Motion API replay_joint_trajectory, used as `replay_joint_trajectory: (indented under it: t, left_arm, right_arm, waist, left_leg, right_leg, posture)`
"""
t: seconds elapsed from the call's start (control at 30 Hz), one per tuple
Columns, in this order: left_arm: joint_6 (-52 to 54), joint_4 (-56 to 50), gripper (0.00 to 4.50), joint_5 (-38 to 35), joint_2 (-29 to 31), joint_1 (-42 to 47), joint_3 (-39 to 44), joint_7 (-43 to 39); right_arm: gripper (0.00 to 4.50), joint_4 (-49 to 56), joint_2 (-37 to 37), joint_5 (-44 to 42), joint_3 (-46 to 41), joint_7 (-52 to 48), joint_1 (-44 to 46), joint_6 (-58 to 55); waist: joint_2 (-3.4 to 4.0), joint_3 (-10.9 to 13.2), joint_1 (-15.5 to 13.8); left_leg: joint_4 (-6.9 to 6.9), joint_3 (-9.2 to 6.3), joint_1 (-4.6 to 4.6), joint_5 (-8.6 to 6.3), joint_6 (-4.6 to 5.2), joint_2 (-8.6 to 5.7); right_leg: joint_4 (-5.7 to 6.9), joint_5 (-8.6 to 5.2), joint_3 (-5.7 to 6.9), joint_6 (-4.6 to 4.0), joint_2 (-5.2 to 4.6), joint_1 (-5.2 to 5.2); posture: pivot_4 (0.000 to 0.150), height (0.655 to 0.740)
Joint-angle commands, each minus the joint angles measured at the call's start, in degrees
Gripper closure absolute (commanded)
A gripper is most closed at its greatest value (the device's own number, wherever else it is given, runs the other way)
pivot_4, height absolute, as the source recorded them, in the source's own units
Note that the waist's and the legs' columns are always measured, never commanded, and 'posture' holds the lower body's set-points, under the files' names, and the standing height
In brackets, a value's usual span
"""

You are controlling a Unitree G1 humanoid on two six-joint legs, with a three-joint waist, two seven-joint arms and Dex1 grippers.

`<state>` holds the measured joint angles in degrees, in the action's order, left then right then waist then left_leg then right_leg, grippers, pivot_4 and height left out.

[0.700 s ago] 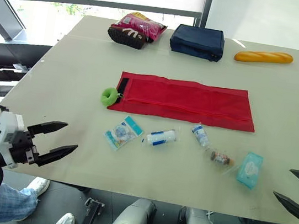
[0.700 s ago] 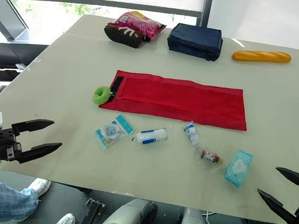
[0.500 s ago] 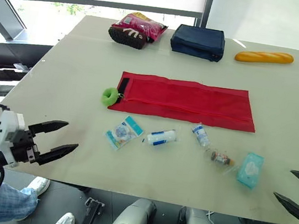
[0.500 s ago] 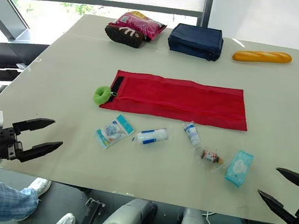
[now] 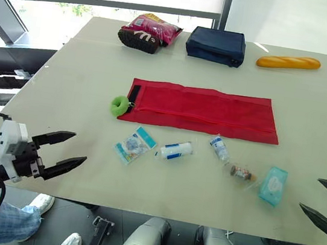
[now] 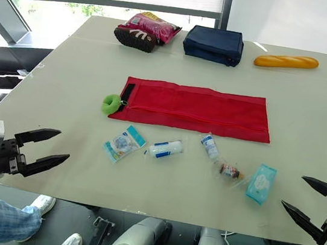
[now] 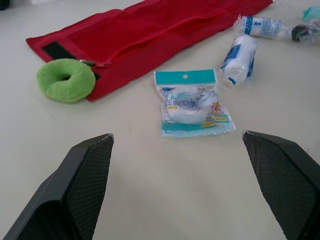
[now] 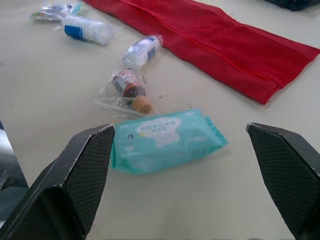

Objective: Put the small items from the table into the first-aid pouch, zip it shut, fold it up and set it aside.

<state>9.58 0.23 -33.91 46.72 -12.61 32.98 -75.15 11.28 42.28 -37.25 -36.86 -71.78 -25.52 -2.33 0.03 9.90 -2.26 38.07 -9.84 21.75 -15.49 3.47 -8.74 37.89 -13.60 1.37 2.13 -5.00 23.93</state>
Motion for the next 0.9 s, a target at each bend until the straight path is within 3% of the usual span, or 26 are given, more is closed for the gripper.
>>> replay_joint_trajectory:
  t: [0.03,0.17,0.4,0.63,0.9]
  left_arm:
    - [0.27,-1.91,0.11,-1.01,0.21,1.12,-0.37,0.70]
    - [5.36,-0.30,0.11,-0.90,1.83,7.55,-4.49,2.85]
    - [12.59,7.76,0.11,6.81,5.37,22.97,-19.19,3.10]
    - [12.49,23.10,0.11,16.61,4.20,38.92,-33.91,-2.54]
    - [10.15,31.41,0.11,21.74,1.11,46.94,-41.49,-9.71]
  right_arm:
    - [0.00,4.24,0.71,-2.17,0.08,0.57,0.79,-1.57]
    - [0.00,13.47,0.99,-6.34,3.78,4.21,3.44,-6.98]
    - [0.00,24.52,2.31,-9.92,14.82,13.62,15.65,-15.43]
    - [0.00,29.96,-0.57,-11.92,27.41,22.89,31.99,-22.26]
    - [0.00,29.81,-2.98,-10.74,32.34,25.90,39.14,-23.98]
  waist:
    - [0.00,0.00,-0.02]
    - [0.00,0.00,-0.09]
    - [-0.03,0.02,-0.06]
    - [-0.15,0.07,0.12]
    - [-0.26,-0.02,-0.09]
  left_leg:
    - [0.00,0.00,0.00,0.00,0.00,0.00]
    - [0.00,-0.01,0.01,0.00,0.00,0.00]
    - [0.03,0.00,0.05,0.01,-0.02,0.01]
    - [0.01,0.01,0.28,0.28,-0.06,0.00]
    - [0.27,-0.05,0.78,0.34,0.03,-0.10]
  right_leg:
    - [0.00,0.00,0.00,0.00,0.00,0.00]
    - [0.00,0.06,0.00,0.09,0.01,0.01]
    - [-0.02,0.17,-0.01,0.16,0.05,0.08]
    - [-0.03,0.21,-0.01,0.11,0.05,0.34]
    - [0.03,0.31,0.03,0.17,0.00,0.73]
  posture:
    - [0.150,0.7293]
    - [0.150,0.7293]
    - [0.150,0.7293]
    - [0.150,0.7293]
    - [0.150,0.7293]
